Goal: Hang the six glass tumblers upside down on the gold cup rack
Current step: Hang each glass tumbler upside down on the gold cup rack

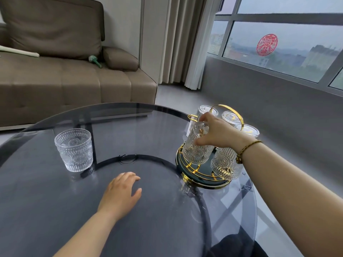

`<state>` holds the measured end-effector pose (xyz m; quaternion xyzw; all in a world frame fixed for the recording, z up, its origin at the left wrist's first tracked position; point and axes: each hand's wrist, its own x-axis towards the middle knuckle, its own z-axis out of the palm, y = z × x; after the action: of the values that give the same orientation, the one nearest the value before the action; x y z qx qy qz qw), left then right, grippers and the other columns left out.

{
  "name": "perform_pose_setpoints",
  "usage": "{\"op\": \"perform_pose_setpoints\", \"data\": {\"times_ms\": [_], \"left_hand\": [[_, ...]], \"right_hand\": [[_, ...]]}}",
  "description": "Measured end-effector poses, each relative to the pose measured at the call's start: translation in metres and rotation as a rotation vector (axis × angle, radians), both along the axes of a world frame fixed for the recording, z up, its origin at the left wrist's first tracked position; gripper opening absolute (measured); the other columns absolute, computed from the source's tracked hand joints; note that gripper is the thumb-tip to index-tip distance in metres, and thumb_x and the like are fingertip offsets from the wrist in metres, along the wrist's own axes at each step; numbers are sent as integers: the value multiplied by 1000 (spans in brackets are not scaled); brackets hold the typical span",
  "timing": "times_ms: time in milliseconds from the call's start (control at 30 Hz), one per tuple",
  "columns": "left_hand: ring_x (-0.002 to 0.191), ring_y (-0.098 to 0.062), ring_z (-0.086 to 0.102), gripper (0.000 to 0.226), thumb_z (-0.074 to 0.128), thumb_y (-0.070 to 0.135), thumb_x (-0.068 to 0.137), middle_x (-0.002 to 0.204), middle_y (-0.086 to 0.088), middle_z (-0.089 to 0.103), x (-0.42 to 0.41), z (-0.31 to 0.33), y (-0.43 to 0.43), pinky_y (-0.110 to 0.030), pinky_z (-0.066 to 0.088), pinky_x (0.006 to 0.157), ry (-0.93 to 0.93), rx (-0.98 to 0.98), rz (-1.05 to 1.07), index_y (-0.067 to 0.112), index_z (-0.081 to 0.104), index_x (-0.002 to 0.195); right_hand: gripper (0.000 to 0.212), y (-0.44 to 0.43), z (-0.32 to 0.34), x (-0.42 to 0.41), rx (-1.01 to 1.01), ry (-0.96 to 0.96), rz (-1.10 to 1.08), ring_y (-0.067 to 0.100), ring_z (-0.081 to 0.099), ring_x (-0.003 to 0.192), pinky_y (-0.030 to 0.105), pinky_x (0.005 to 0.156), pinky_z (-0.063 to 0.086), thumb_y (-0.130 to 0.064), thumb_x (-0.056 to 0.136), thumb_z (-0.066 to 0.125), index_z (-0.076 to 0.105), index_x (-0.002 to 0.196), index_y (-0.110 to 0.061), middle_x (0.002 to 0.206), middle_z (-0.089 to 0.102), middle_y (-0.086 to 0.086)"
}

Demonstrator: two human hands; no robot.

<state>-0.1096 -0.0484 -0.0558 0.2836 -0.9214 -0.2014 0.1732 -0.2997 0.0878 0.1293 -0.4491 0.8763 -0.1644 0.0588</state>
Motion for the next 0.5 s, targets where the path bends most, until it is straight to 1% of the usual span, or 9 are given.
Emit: {"op": "perform_pose_setpoints", "data": {"times_ms": [100, 233, 500], "left_hand": [[130, -12, 30, 35, 45, 30, 88, 135, 5, 43, 0, -1, 0, -26, 19, 107, 5, 2, -2, 20, 44, 122], [130, -12, 31, 35, 45, 30, 88, 135, 5, 42, 0, -2, 0, -26, 19, 108, 10, -1, -3, 20, 45, 121], [130, -11, 30, 34, 45, 31, 88, 135, 6, 42, 0, -3, 1, -26, 20, 108, 24, -1, 7, 21, 45, 121]], "right_hand": [[65, -2, -3, -1, -9, -10, -7, 19, 39, 96, 31, 77, 40, -26, 67, 68, 33, 121, -13, 120, 51, 14], [67, -4, -4, -1, 4, -24, -1, 17, 39, 98, 32, 84, 40, -26, 68, 67, 32, 124, -13, 122, 49, 12], [68, -4, -4, 2, 34, -11, 3, 20, 41, 101, 29, 82, 39, -24, 71, 64, 28, 127, -11, 128, 45, 12]]}}
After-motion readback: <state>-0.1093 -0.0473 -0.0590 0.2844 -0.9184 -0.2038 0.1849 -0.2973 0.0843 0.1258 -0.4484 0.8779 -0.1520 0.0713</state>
